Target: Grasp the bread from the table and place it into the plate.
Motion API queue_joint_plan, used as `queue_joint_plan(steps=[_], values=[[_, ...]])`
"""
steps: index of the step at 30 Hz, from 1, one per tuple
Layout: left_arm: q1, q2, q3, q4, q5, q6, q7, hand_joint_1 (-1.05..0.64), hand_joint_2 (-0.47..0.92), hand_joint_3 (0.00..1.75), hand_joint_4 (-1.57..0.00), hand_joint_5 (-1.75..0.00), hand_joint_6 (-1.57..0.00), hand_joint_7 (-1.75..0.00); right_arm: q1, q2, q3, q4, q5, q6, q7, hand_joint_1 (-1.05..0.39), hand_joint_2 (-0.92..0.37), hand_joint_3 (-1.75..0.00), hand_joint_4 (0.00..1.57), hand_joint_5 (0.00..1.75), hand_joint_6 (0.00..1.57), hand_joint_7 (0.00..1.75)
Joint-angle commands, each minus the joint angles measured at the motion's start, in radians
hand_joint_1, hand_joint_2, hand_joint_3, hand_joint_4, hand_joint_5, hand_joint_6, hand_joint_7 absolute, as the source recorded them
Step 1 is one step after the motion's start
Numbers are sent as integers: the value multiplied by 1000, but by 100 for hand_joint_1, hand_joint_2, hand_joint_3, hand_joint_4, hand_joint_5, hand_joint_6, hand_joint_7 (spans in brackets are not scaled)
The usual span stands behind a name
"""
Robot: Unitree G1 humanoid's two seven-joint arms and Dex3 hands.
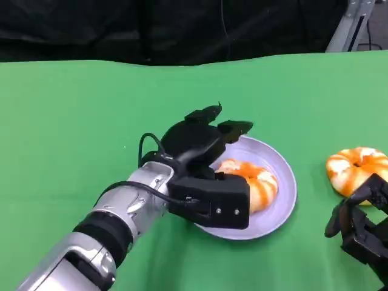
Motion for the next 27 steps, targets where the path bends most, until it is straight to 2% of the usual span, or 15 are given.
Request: queue_joint_plan(steps=[1,4,7,8,9,10,12,13,14,15,16,17,19,22,27], values=[[23,15,21,-12,-33,-28,-10,-105,92,62,-7,-2,-32,-1,-2,-14,-7,-4,8,-15,11,-9,-52,-125,86,175,75,158],[43,13,59,-22,-91,-81,-15,-105,92,55,-12,-4,-35,-2,-2,-14,-8,-4,6,-10,8,-10,-52,-125,86,175,75,158],[74,12,119,-40,-180,-153,-46,-80,92,29,-42,-9,-45,-2,-1,-13,-8,-13,5,3,1,-9,-51,-125,86,175,76,159],[81,13,133,-44,-197,-169,-52,-57,92,22,-58,-12,-56,-5,-1,-14,-8,-13,5,4,2,-9,-51,-126,86,175,76,159],[93,9,160,-49,-240,-195,-74,-49,92,19,-64,-12,-60,-5,-1,-14,-8,-13,5,3,3,-9,-50,-126,86,175,76,159],[102,6,180,-52,-270,-213,-92,-30,92,22,-78,-16,-70,-8,-1,-13,-8,-13,5,3,3,-9,-50,-126,86,175,76,159],[127,-3,240,-62,-371,-246,-164,-11,92,31,-94,-24,-84,-13,-1,-13,-8,-14,4,3,2,-9,-50,-126,86,175,76,159],[144,-5,275,-82,-437,-236,-226,-4,91,40,-95,-38,-93,-15,0,-12,-7,-16,2,4,-2,-9,-50,-126,86,175,76,159],[162,-1,309,-109,-503,-217,-296,0,83,66,-91,-83,-106,-32,0,-12,-7,-18,-1,7,-7,-8,-50,-127,85,175,75,159],[176,4,332,-133,-551,-201,-352,1,74,88,-87,-113,-103,-62,0,-11,-6,-20,-3,8,-11,-8,-49,-127,85,175,76,159],[196,12,361,-163,-611,-178,-421,2,64,108,-88,-137,-98,-96,-1,-11,-6,-18,-3,7,-12,-8,-49,-127,85,175,76,159],[214,21,383,-191,-656,-160,-473,1,57,121,-89,-150,-98,-115,-2,-11,-6,-16,-2,5,-10,-8,-49,-127,85,175,76,159],[237,29,408,-233,-699,-131,-531,0,48,135,-89,-164,-95,-134,-3,-10,-5,-14,0,2,-8,-8,-50,-128,85,175,76,159],[319,63,484,-352,-860,-11,-691,0,44,142,-85,-173,-91,-149,-4,-13,-3,-12,0,1,-3,-8,-50,-128,86,175,75,160],[414,118,596,-471,-1113,215,-961,-7,52,119,-89,-175,-86,-160,-6,-15,-4,-9,-1,0,-2,-9,-50,-128,86,175,74,161]])
